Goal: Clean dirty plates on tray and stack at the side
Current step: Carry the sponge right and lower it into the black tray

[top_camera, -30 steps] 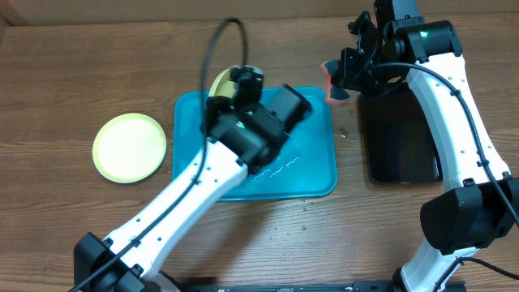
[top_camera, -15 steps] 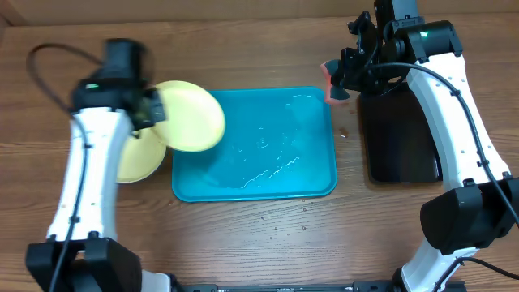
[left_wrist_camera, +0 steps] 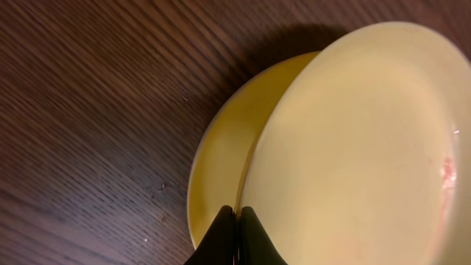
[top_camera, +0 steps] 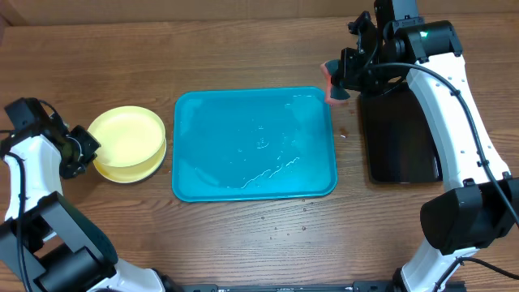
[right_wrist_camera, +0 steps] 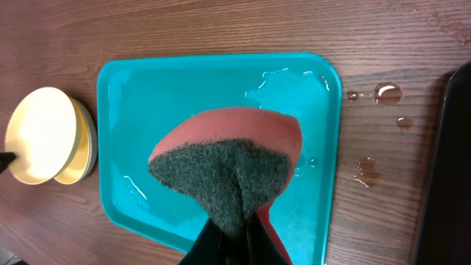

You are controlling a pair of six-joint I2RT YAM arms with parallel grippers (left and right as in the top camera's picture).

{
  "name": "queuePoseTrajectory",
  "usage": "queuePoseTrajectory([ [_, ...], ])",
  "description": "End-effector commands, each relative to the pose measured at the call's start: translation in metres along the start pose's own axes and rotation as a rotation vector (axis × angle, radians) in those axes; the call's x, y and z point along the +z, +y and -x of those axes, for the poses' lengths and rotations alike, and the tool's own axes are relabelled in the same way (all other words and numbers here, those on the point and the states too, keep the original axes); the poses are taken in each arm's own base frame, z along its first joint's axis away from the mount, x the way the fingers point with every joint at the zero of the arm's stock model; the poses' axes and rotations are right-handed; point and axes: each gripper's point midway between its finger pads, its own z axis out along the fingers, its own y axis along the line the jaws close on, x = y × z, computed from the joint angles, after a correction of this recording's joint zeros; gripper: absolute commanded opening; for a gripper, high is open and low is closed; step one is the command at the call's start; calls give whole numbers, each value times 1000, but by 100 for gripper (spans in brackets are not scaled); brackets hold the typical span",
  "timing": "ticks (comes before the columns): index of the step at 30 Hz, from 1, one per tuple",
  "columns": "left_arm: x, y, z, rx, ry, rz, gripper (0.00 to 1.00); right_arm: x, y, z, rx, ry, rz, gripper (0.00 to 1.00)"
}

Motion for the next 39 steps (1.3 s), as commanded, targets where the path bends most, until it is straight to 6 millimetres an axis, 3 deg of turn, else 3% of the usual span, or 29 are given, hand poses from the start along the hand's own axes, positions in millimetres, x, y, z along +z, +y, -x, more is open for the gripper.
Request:
queuePoseTrajectory([
  [1, 15, -3, -6, 10, 29, -30, 4, -1, 1, 2, -9, -11, -3, 4],
  [4, 21, -2, -6, 10, 35, -28, 4, -1, 1, 1, -7, -6, -4, 4],
  [9, 20, 0, -10, 36, 53, -17, 13, -1, 1, 0, -6, -3, -5, 4],
  [11, 18, 2, -17, 68, 77, -11, 11, -1, 1, 0, -6, -3, -5, 4],
  [14, 10, 4, -19, 94, 76, 8, 18, -1, 0, 0, -6, -4, -9, 4],
  [17, -7, 0, -15, 107, 36, 1, 21, -1, -4, 1, -5, -8, -30, 4],
  [22, -55, -16, -5, 143, -97, -33, 24, -2, -15, 2, 1, -16, -87, 4],
  [26, -96, -43, -8, 231, -198, -76, 29, -7, -34, 5, 19, -30, -168, 4],
  [30, -117, -81, -26, 338, -234, -133, 30, -19, -74, 7, 97, -57, -334, 4],
  [34, -119, -126, -53, 471, -213, -194, 27, -31, -118, 7, 209, -77, -497, 4],
  [39, -115, -176, -86, 621, -199, -246, 27, -25, -153, 3, 346, -57, -528, 4],
])
